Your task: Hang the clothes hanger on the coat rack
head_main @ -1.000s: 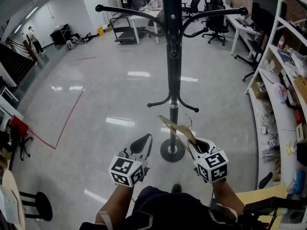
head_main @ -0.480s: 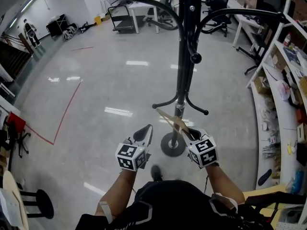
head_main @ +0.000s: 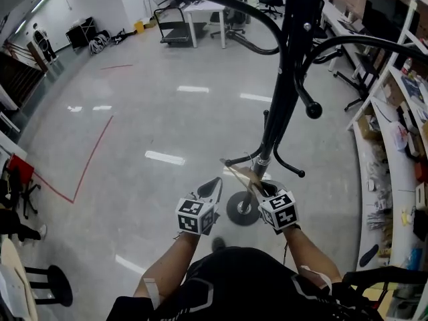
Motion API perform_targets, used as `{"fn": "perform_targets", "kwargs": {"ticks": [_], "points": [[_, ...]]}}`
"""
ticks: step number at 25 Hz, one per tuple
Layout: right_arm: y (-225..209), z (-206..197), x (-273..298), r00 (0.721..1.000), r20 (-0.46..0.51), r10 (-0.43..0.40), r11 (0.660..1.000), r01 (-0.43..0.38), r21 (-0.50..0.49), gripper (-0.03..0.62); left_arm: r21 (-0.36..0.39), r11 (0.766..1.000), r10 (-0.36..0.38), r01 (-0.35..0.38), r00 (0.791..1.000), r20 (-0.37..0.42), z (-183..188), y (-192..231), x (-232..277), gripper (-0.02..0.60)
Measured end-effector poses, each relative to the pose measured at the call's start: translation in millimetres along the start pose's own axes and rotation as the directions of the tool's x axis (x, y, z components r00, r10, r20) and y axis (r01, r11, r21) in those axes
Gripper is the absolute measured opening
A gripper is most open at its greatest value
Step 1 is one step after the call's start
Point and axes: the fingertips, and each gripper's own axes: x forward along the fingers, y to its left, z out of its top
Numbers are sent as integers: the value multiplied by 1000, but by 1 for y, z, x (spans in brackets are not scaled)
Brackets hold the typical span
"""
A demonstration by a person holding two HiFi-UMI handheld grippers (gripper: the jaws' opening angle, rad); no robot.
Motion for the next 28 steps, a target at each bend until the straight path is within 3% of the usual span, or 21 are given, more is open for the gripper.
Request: {"fn": "perform_targets", "kwargs": {"ticks": [28], "points": [[-8,-21,28,1000,-20,-5,1000,5,-17,58,12,999,-51,52,998,-33,-10,-5,22,0]]}}
